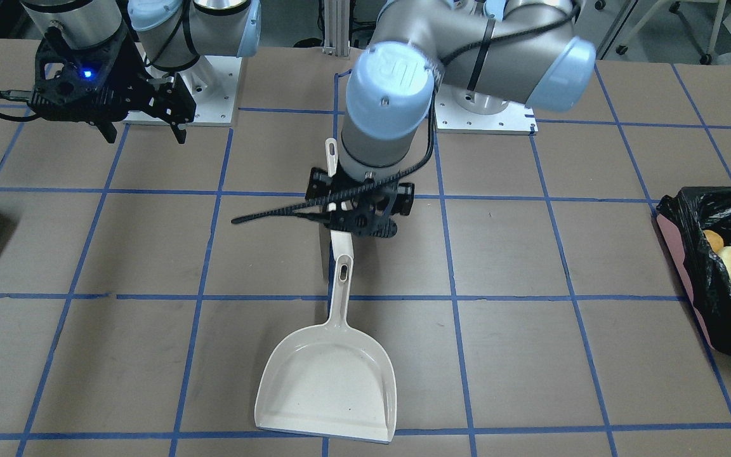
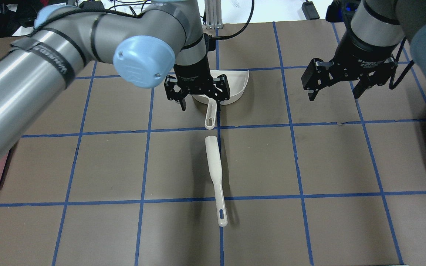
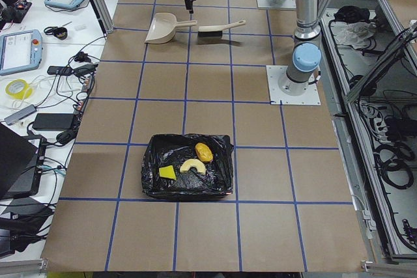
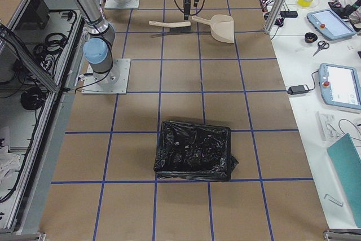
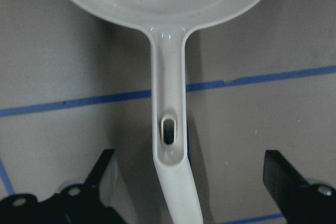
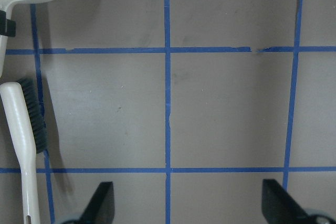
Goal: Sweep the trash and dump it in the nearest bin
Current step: 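Lower the dustpan onto the table and open the left gripper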
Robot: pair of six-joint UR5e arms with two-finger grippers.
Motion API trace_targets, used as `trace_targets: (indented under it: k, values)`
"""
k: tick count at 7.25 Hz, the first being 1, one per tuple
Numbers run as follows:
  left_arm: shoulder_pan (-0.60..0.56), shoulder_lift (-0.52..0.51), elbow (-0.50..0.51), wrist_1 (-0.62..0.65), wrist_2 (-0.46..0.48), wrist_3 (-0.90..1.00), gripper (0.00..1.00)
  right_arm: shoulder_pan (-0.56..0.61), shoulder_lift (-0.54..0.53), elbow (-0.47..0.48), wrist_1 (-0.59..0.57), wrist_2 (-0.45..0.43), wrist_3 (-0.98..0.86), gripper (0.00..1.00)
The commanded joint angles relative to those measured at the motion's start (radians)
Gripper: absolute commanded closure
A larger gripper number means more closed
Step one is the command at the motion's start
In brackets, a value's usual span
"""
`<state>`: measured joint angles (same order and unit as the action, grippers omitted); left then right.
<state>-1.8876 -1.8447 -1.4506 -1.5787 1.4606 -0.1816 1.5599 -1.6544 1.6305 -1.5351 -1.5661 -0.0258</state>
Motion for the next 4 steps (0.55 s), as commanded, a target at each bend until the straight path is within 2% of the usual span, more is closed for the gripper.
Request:
trace_targets:
  k: [1,2,4]
  values:
    - [0.004,0.163,-0.058,-0.145,0.061,0.028,0.06,0.003,-0.001,0.0,0.003,0.001,-0.014,0.0]
    - [0.004,0.214,-0.133,-0.141,0.058,-0.028,0.07,0.003,-0.007,0.006,0.01,0.012,-0.014,0.0]
    - [0.015,0.272,-0.163,-0.141,0.06,-0.041,0.06,0.006,-0.015,0.006,0.045,0.006,-0.014,0.0]
